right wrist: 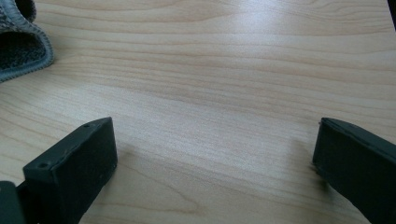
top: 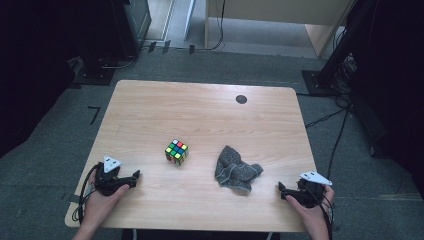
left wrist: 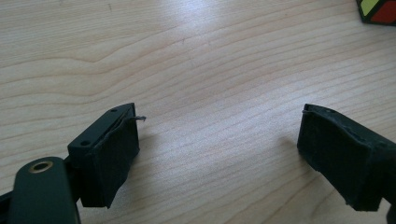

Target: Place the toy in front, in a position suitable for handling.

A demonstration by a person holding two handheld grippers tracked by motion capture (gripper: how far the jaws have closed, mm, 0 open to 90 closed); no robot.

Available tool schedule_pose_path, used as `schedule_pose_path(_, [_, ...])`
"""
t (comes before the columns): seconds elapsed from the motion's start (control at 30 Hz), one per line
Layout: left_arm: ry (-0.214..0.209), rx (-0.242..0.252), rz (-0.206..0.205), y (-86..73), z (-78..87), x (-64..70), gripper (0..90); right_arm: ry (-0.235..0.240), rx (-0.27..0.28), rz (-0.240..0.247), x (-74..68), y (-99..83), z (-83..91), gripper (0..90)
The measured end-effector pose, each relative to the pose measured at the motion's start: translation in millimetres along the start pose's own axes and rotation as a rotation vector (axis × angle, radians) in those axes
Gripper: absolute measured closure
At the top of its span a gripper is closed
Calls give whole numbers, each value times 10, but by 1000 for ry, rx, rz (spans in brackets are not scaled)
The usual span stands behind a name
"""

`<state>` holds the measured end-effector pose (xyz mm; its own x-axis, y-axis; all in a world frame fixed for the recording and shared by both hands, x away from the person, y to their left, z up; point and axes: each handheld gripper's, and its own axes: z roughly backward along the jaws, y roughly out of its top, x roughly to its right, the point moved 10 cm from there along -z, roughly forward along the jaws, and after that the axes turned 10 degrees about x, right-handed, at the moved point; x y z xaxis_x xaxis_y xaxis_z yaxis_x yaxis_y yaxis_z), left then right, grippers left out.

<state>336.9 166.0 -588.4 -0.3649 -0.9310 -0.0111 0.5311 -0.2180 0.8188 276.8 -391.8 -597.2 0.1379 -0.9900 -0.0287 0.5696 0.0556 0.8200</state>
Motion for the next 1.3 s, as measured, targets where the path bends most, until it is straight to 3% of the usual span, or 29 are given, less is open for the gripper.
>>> schedule_pose_path(0.5, [0,-1,0,2,-4,0,127,0,0,0,0,0,0,0])
schedule_pose_path(0.8, [62,-4,42,-1,-4,24,113,0,1,-1,0,0,0,0])
schedule_pose_path(1.3, [65,-4,46,-2,-3,28,111,-1,0,-1,0,0,0,0])
